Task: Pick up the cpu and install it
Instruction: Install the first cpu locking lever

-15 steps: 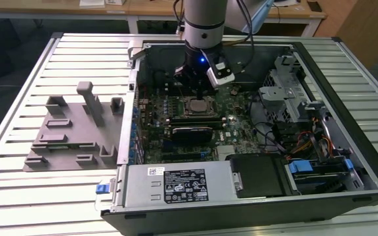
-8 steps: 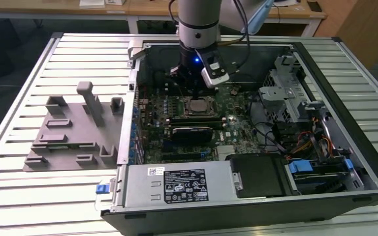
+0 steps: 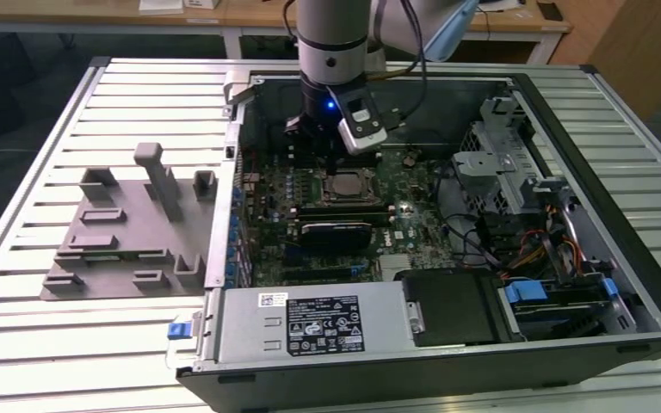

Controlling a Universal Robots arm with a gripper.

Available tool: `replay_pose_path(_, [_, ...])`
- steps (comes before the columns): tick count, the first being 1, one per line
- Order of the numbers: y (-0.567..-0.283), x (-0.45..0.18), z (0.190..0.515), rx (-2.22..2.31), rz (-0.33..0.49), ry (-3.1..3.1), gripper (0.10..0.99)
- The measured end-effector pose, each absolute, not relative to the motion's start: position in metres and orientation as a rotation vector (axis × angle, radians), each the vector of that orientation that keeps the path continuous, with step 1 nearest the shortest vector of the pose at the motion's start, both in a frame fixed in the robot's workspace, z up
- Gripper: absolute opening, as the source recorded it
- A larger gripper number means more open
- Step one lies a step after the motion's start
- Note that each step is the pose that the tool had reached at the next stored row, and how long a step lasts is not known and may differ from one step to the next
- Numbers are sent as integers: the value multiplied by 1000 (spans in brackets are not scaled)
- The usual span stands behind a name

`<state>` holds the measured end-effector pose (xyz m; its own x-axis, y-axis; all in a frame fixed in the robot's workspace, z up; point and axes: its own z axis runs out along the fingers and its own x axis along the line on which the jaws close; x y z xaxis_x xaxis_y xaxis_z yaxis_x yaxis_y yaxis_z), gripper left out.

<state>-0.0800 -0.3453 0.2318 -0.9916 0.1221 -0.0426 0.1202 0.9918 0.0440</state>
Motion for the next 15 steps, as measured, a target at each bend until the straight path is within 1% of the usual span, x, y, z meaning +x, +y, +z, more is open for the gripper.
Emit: replay_pose_path(15, [-346,-111,232,188,68,3090,106])
